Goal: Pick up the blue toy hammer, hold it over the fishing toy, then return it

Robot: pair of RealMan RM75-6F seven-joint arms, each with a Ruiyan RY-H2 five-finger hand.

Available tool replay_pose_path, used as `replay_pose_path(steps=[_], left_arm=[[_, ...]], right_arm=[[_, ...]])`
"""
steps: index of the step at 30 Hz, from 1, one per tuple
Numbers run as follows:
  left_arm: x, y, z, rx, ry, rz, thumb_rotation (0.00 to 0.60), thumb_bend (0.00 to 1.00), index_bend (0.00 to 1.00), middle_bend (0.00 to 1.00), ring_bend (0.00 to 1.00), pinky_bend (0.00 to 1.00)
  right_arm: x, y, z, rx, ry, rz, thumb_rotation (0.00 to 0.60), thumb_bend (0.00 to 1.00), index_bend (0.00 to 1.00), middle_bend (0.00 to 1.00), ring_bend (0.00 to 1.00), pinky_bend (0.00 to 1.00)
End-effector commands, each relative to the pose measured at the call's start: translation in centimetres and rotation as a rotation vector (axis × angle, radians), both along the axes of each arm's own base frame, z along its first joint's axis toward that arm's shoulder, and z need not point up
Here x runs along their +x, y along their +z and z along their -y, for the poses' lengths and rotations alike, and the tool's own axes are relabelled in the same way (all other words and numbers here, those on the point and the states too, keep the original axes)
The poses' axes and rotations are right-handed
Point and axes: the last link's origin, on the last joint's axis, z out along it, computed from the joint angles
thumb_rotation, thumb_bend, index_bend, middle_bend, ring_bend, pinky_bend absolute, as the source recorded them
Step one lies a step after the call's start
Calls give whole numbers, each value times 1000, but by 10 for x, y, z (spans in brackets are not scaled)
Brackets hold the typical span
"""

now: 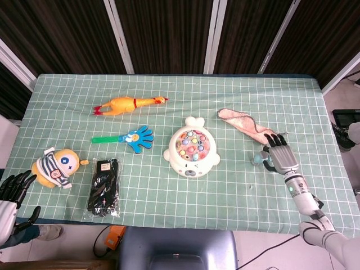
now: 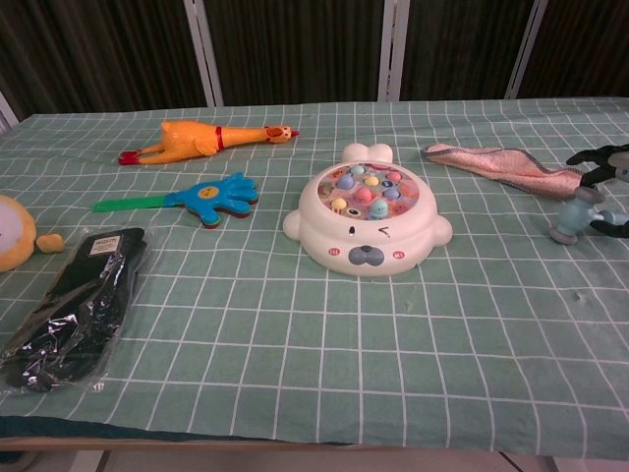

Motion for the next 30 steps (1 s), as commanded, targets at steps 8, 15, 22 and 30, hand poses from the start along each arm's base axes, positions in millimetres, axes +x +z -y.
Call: replay_pose_path(steps=[8, 15, 22, 30], left_arm=[[0, 1, 1, 3, -3, 4, 600, 407, 0, 0, 0, 0], [0, 2, 1, 4, -5, 7, 600, 408, 0, 0, 0, 0], [0, 2, 1, 3, -4, 7, 600, 408, 0, 0, 0, 0], [-1, 2, 0, 2, -1, 6, 600, 410, 0, 0, 0, 0]], right_arm=[[1, -4, -5, 8, 28, -23, 600, 574, 868, 552, 634, 840], [3, -6, -7, 10, 46, -34, 600, 575, 983, 646, 754, 991], [5, -9, -10, 2, 61, -52, 600, 571, 1000, 688, 803, 1000], [5, -12, -11, 5, 66, -55, 600, 550, 1000, 723, 845, 1000]])
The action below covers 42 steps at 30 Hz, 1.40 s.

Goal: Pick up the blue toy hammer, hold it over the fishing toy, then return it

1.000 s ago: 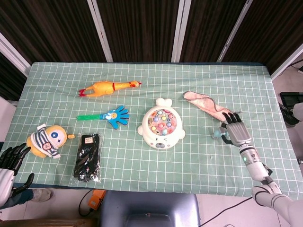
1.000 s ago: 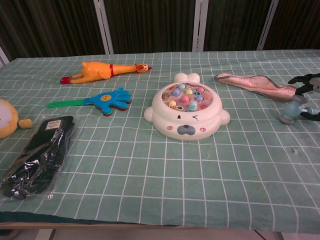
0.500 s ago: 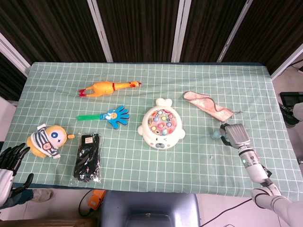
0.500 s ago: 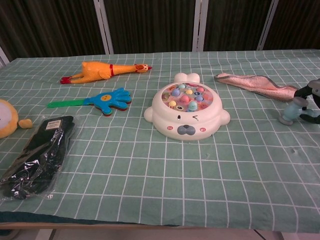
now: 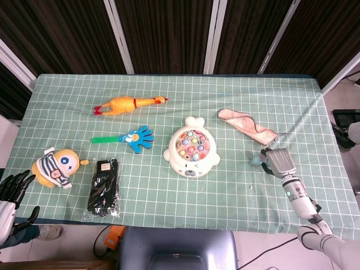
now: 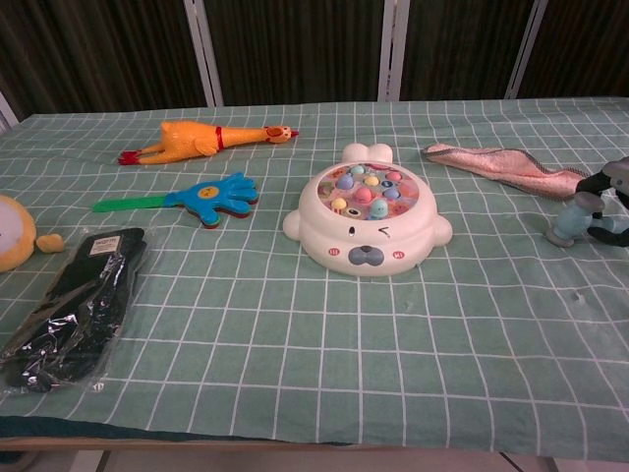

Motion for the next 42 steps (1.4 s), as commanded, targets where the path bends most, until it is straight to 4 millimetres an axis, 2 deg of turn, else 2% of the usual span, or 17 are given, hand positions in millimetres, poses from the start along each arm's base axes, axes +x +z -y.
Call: replay_pose_path(steps=[1, 11, 17, 20, 23, 25, 30, 33, 36, 42], left_arm=[[0, 0, 0, 0, 1, 0, 600, 410, 0, 0, 0, 0], [0, 0, -1, -2, -1, 5, 600, 410, 0, 0, 0, 0], [0, 0, -1, 0, 0, 7, 600, 410, 0, 0, 0, 0], [1, 0, -1, -4, -3, 6, 600, 410, 0, 0, 0, 0], [2, -1, -1, -8, -7, 9, 600, 409, 0, 0, 0, 0], [2, 0, -1, -7, -10, 11, 600, 409, 0, 0, 0, 0], [1, 3, 0, -1, -15, 24, 600, 408, 0, 0, 0, 0], [-1, 6, 0, 2, -11, 34, 600, 409, 0, 0, 0, 0], [-3, 9, 0, 3, -8, 42, 600, 409, 0, 0, 0, 0], [-4, 12, 0, 3, -7, 51, 600, 409, 0, 0, 0, 0]], right_arm=[[1, 0, 0, -1, 5, 0, 600, 551, 1000, 727, 852, 1000], [4, 12, 0, -33, 30, 2, 600, 551, 1000, 731, 867, 1000], [25, 38, 3, -69, 100, 30, 600, 551, 1000, 731, 866, 1000], [47, 52, 4, -84, 151, 16, 600, 551, 1000, 731, 867, 1000], [83, 61, 7, -91, 212, 2, 600, 551, 1000, 731, 866, 1000], [113, 62, 10, -82, 254, -10, 600, 551, 1000, 731, 866, 1000], [187, 45, 16, -50, 329, -69, 600, 551, 1000, 731, 867, 1000], [219, 27, 23, -49, 346, -126, 600, 551, 1000, 731, 866, 1000], [237, 9, 32, -56, 331, -197, 600, 551, 1000, 731, 867, 1000], [257, -23, 39, -33, 294, -259, 600, 551, 1000, 731, 866, 1000]])
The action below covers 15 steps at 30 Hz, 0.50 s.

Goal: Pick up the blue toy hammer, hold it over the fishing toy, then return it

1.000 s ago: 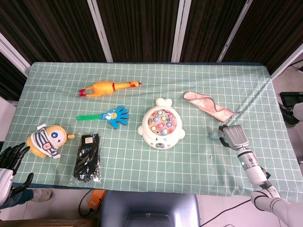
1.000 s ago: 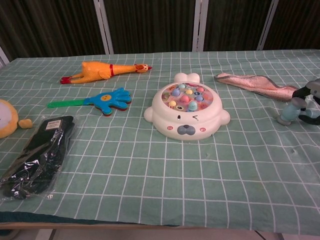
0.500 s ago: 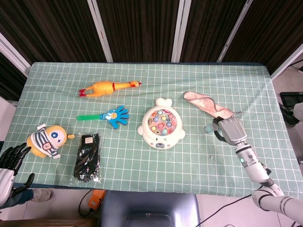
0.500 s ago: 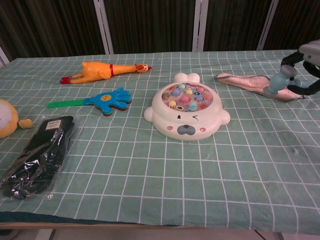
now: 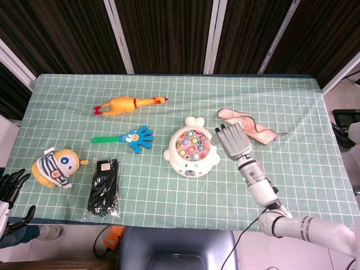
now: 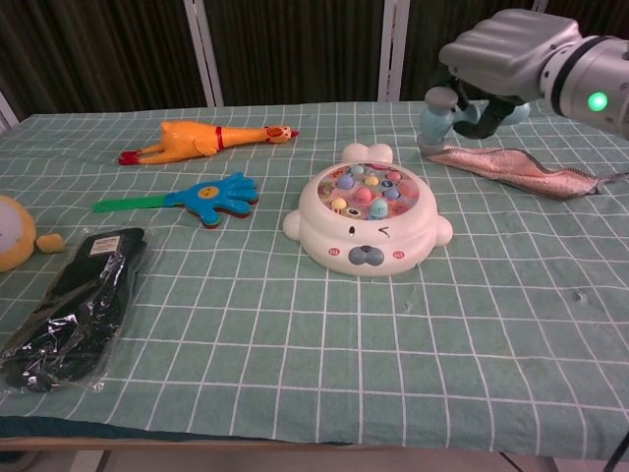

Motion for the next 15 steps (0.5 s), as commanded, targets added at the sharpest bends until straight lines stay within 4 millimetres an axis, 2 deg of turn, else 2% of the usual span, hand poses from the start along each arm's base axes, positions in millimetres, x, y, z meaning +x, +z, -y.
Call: replay_pose_path(steps=[1, 7, 15], left_arm=[[0, 1, 0, 0, 0, 1, 600, 408, 0, 0, 0, 0], [-1, 1, -1, 0, 0, 2, 600, 407, 0, 0, 0, 0], [0, 0, 0, -3, -4, 1, 600, 407, 0, 0, 0, 0]], right_arm=[[36, -32, 4, 34, 0, -19, 600, 551, 1000, 731, 866, 1000], [39, -46, 1, 57, 4, -57, 600, 551, 1000, 731, 866, 1000], [39, -47, -4, 73, 6, -55, 600, 551, 1000, 731, 866, 1000]])
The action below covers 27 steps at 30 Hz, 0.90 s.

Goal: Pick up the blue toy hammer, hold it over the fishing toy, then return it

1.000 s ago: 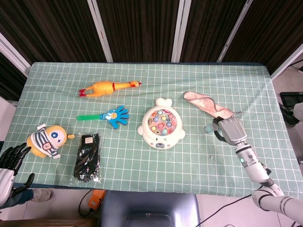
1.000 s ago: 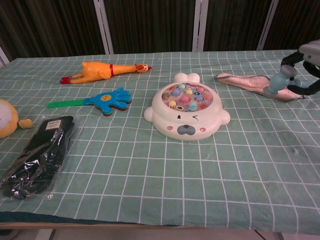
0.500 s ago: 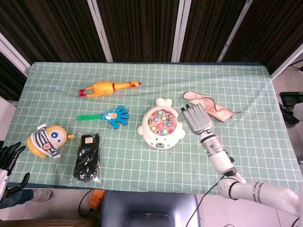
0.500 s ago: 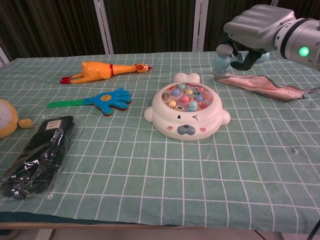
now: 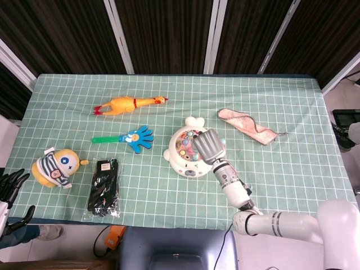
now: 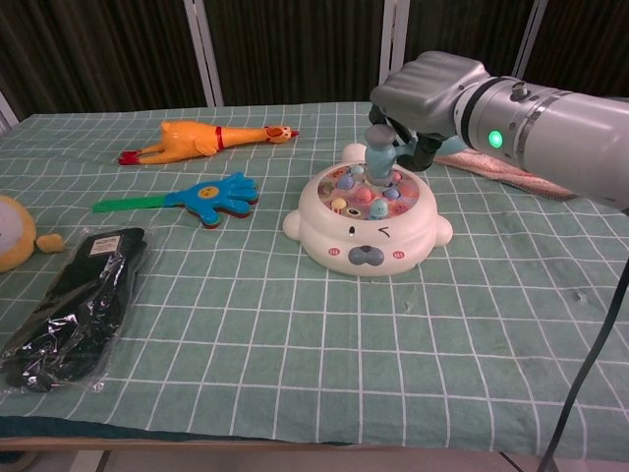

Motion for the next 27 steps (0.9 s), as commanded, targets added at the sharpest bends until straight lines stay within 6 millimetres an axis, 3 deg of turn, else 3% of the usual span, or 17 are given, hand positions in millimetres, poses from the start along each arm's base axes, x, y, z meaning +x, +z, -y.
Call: replay_pose_path(steps=[1, 27], left_arm=[[0, 0, 0, 1, 0, 0, 600, 407, 0, 0, 0, 0], [1, -2, -1, -5, -2, -7, 600, 407, 0, 0, 0, 0]], right_arm=[[0, 1, -2, 6, 2, 0, 600, 551, 1000, 731, 866, 1000], [0, -22, -6, 49, -58, -46, 600, 550, 1000, 731, 865, 1000]])
